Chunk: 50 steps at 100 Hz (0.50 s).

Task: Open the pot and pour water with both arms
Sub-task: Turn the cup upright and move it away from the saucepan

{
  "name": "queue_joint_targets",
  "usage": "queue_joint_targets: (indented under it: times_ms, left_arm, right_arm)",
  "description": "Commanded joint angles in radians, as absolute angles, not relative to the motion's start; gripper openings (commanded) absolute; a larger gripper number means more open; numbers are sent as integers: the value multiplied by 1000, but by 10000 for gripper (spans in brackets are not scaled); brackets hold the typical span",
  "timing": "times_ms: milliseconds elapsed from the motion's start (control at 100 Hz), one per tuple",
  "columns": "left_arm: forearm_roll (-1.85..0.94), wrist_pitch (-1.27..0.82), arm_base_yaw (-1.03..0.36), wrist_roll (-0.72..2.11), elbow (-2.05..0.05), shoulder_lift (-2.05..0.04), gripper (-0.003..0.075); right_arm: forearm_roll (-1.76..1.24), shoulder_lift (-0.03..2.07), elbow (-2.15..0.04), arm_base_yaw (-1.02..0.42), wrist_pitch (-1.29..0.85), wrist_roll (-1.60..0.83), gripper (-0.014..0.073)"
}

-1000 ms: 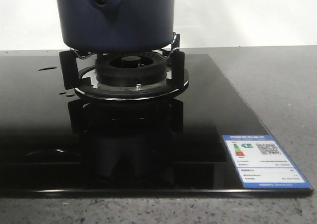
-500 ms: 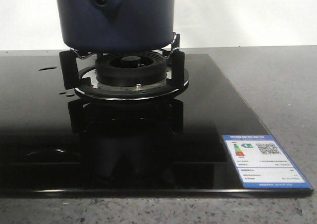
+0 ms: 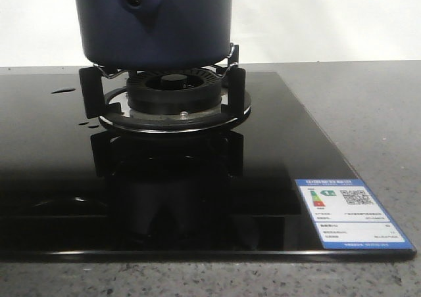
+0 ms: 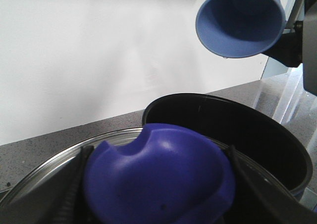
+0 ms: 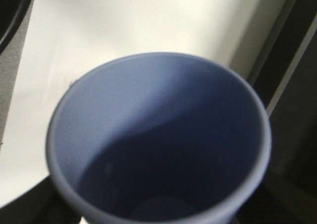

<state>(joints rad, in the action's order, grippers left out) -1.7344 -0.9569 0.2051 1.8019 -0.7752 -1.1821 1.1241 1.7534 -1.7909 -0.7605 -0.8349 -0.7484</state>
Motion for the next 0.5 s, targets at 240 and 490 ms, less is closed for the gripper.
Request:
queue_joint_targets:
  times_ms: [240, 490]
  left_arm:
    - [-1861, -1006, 198, 1803, -809, -1158, 249]
    - [-1861, -1006, 198, 1803, -809, -1158, 249]
  right_arm:
    - [1115, 1690, -1818, -762, -859, -321, 224]
    - [989, 1647, -1818, -762, -895, -131, 224]
